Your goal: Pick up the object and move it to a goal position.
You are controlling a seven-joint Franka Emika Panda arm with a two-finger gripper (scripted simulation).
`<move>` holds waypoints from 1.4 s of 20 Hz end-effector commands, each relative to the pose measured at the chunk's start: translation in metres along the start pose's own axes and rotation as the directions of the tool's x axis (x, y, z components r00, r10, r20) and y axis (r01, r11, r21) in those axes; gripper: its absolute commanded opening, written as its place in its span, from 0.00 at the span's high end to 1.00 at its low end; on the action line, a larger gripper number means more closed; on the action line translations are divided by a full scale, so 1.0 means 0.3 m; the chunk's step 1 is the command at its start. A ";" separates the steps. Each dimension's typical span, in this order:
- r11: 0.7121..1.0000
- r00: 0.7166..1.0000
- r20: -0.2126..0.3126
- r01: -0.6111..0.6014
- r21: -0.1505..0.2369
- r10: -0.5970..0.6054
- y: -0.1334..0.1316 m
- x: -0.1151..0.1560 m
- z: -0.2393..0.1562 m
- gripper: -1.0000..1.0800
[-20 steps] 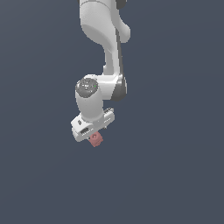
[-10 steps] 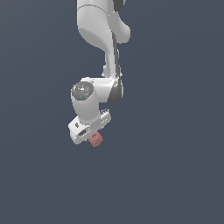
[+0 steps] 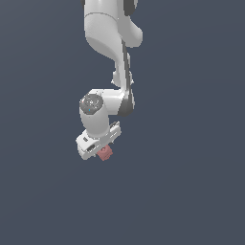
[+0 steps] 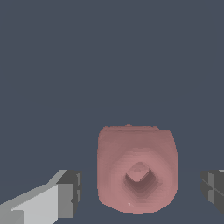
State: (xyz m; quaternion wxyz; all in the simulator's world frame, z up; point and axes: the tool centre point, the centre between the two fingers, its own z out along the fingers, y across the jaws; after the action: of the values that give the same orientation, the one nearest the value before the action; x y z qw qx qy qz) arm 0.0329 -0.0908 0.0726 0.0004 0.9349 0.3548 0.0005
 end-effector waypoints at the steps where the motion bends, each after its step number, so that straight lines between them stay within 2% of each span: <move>1: 1.000 1.000 0.001 0.002 0.001 -0.002 -0.003 -0.002 0.048 0.04; 9: 1.000 1.000 0.001 0.003 0.001 -0.003 0.000 0.000 0.110 0.04; 10: 1.000 1.000 0.001 0.003 0.001 -0.003 0.000 0.000 0.110 1.00; 22: 1.000 1.000 0.000 0.002 0.000 -0.002 0.000 0.002 0.104 1.00; 28: 1.000 1.000 0.000 0.002 0.000 -0.002 -0.031 0.037 0.040 1.00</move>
State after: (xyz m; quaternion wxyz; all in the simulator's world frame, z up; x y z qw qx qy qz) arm 0.0338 -0.0817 0.0537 0.0000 0.9347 0.3555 -0.0005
